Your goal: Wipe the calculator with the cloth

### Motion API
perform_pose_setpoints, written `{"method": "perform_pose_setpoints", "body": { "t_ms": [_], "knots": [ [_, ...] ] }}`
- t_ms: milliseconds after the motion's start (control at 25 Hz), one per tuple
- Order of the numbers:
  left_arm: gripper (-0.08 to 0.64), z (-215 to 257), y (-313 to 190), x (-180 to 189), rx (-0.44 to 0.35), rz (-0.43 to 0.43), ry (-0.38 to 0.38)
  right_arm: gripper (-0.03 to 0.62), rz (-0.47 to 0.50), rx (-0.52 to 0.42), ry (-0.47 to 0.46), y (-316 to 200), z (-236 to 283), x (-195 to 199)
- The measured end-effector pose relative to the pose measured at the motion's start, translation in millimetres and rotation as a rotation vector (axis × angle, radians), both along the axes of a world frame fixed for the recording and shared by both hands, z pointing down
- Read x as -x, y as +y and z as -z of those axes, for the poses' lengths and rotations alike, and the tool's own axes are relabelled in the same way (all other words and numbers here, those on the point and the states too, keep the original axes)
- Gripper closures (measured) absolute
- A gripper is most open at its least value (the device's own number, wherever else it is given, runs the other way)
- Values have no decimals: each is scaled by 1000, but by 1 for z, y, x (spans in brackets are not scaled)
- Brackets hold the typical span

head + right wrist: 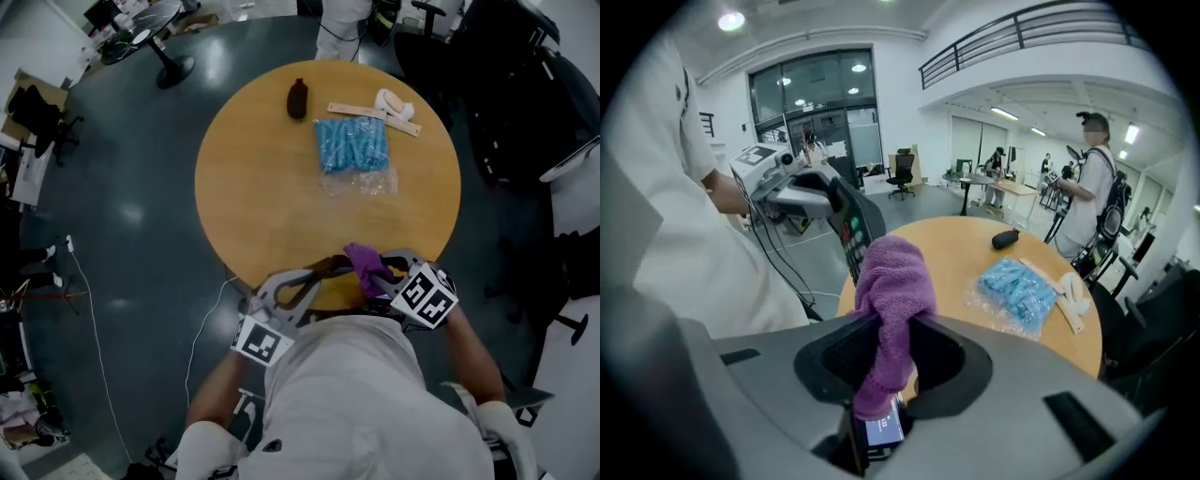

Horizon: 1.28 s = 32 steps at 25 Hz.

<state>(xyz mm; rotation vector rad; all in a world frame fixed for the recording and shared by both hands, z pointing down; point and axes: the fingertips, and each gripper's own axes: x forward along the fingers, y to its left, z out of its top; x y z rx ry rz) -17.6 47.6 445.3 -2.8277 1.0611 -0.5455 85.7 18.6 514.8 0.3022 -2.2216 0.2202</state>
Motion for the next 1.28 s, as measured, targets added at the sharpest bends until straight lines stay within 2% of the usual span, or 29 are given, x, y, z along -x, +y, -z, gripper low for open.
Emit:
{"method": "perform_pose_setpoints", "body": {
  "t_ms": [80,160,240,320,360,400,480,600,760,960,1120,1280],
  "knots": [
    [517,-6,3,2,-3,-36,-42,492,1,49,41,1,-22,-14],
    [517,-11,8,0,-34,-95,-115,492,-6,63,49,-8,-27,-30],
    [517,-16,13,-6,-89,-176,-217,492,16,45,-20,-21,7,-33],
    [517,-17,17,-13,-146,-261,-301,492,109,38,-138,-23,67,-12],
    [517,-16,18,-17,-166,-299,-319,492,172,43,-183,-19,95,4],
    [517,-13,19,-20,-180,-330,-323,492,236,52,-207,-13,115,20],
    [517,-5,20,-27,-201,-380,-314,492,354,87,-198,2,131,48],
    [517,6,23,-37,-227,-446,-313,492,492,169,-139,22,123,71],
    [517,14,34,-47,-280,-509,-323,492,607,209,-26,38,111,78],
    [517,19,49,-46,-374,-557,-381,492,631,263,39,49,99,75],
    [517,21,61,-49,-446,-622,-441,492,619,265,91,46,84,67],
    [517,25,72,-50,-504,-654,-455,492,583,300,84,40,75,63]
  ]
}}
